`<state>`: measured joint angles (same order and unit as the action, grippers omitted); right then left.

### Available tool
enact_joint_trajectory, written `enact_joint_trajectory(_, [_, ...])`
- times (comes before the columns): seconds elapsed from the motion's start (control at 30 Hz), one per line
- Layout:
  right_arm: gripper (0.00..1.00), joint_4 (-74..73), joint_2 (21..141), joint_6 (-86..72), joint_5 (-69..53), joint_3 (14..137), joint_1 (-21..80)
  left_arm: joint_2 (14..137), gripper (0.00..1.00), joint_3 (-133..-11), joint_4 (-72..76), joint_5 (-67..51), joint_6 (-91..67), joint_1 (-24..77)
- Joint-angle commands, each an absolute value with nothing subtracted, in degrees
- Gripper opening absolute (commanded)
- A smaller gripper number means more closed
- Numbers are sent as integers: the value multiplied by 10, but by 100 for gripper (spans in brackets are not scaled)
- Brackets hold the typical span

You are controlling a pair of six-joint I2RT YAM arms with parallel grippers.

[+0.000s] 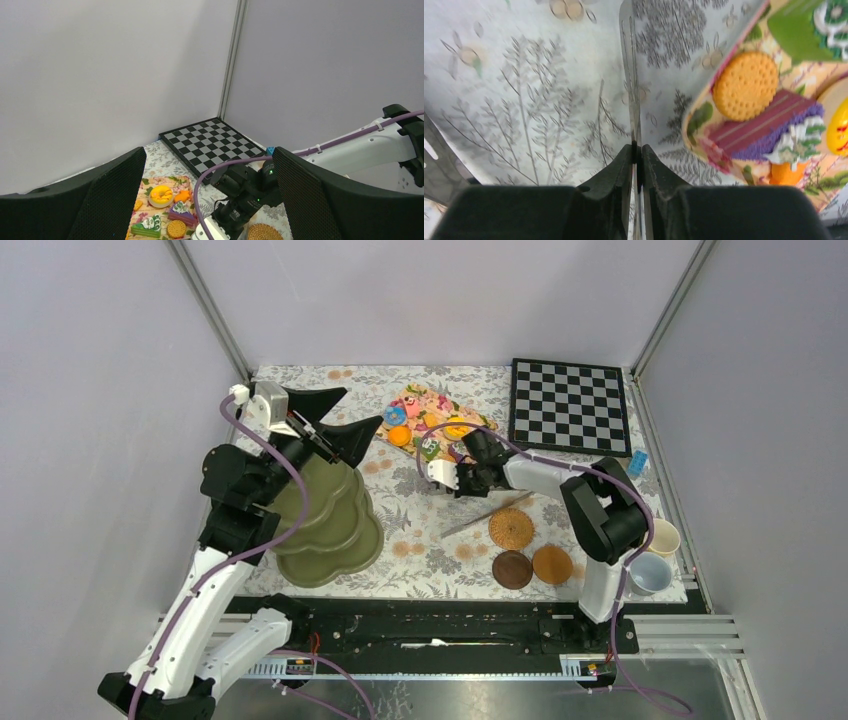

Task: Serve the afternoon tea

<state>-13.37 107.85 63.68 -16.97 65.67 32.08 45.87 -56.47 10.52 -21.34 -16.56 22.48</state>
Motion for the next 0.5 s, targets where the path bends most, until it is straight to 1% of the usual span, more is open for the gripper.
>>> enact_joint_trajectory(0.0, [19, -112, 1089, 590, -156, 679, 359, 461, 99, -561, 139, -225, -171, 227])
enact_joint_trajectory(0.17, [24, -111, 1118, 555, -144, 727, 399, 464, 99, -561, 139, -224, -171, 227])
enact_joint_trajectory(0.33, [35, -117, 1137, 478, -149, 785, 416, 465, 99, -560, 139, -222, -169, 227])
enact_joint_trajectory(0.4, [44, -118, 1117, 462, -150, 789, 416, 467, 99, -559, 139, -221, -169, 227])
enact_joint_trajectory(0.47, [61, -118, 1080, 458, -142, 775, 416, 469, 99, -561, 139, -222, -169, 227])
